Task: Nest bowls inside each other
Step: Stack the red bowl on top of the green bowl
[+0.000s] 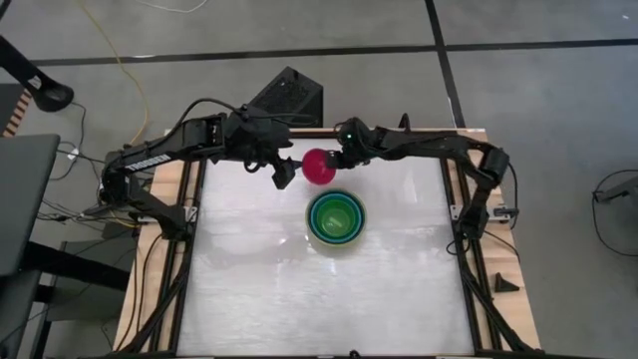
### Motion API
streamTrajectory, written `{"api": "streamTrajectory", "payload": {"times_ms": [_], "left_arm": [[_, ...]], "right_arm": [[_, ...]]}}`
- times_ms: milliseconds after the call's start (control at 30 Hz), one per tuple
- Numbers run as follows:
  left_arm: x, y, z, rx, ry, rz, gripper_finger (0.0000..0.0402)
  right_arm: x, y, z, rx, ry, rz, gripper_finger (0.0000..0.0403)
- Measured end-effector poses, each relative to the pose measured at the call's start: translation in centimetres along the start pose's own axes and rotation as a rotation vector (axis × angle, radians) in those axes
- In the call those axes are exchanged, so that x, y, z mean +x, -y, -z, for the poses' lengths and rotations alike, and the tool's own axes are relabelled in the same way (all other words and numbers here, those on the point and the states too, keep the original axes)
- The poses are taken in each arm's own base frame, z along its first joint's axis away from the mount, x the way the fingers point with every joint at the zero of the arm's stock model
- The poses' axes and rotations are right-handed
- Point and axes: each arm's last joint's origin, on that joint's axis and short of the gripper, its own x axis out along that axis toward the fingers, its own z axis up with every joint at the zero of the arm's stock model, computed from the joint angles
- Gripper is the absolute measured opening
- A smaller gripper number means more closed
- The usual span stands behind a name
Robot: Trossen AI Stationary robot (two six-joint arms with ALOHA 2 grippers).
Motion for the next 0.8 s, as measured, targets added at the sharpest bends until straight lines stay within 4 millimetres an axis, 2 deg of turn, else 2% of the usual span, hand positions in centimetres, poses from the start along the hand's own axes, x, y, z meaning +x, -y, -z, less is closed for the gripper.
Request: {"api": "streamTrajectory", "payload": {"times_ms": [200, 333, 467, 567, 633, 800], "left_arm": [[0.0, -0.1, 0.1, 0.006, -0.009, -0.022, 0.0293], [0.0, -0.1, 0.1, 0.016, -0.006, -0.019, 0.0293], [-0.2, 0.0, -0.2, 0.027, 0.023, -0.012, 0.0293], [-0.2, 0.0, -0.4, 0.026, 0.050, -0.006, 0.0293], [-0.2, 0.0, -0.5, 0.031, 0.060, -0.004, 0.0293], [-0.3, 0.1, -0.7, 0.035, 0.077, 0.009, 0.0293]], "right_arm": [[-5.5, -3.9, 1.4, -0.179, 0.041, -0.106, 0.0041], [-8.5, -6.0, 3.8, -0.294, -0.022, -0.153, 0.0041], [-10.1, -7.1, 6.6, -0.384, -0.111, -0.158, 0.0041], [-10.2, -7.4, 8.6, -0.444, -0.197, -0.120, 0.0041], [-9.6, -7.5, 9.6, -0.474, -0.235, -0.080, 0.0041], [-5.8, -6.7, 10.0, -0.467, -0.286, 0.006, 0.0041]]}}
